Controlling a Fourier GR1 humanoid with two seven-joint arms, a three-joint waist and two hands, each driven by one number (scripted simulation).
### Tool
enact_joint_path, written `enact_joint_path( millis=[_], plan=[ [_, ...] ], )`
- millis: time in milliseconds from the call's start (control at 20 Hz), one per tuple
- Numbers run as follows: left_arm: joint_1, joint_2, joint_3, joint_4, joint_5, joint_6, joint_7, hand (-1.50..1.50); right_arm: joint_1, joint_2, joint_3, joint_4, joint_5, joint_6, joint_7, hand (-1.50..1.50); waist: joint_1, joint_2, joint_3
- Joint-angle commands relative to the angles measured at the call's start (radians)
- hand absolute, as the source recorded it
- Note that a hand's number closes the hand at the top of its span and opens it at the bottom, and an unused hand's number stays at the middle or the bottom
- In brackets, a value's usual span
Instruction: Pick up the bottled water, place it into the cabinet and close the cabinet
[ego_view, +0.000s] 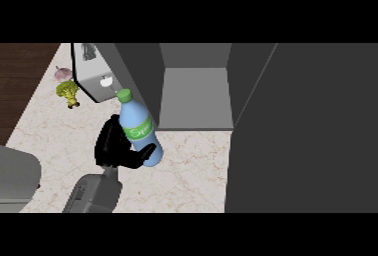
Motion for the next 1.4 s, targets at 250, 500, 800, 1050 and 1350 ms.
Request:
enact_joint_path(
  millis=[250,500,800,1050,1350],
  plan=[
    [-0.147,-0.002,-0.144,0.003,-0.005,0.251,0.03,1.5,0.029,-0.019,0.017,-0.006,-0.008,-0.004,-0.038,-1.5,-0.006,0.002,0.0],
    [-0.314,-0.001,-0.169,0.044,-0.087,0.385,0.055,1.5,0.047,0.011,0.07,0.033,0.044,-0.015,-0.085,-1.5,-0.018,0.002,0.0],
    [-0.438,-0.002,-0.201,0.099,-0.138,0.5,0.104,1.5,-0.007,-0.011,0.015,0.025,-0.003,-0.016,-0.019,-1.5,-0.023,0.004,0.0],
    [-0.526,-0.001,-0.172,0.195,-0.17,0.578,0.109,1.5,-0.046,-0.027,-0.013,0.006,-0.056,0.007,0.011,-1.5,-0.042,0.011,0.0],
    [-0.566,0.028,-0.187,0.214,-0.233,0.69,0.158,1.5,-0.045,0.002,0.049,0.045,0.005,-0.012,-0.011,-1.5,-0.055,0.012,0.0]
  ],
)
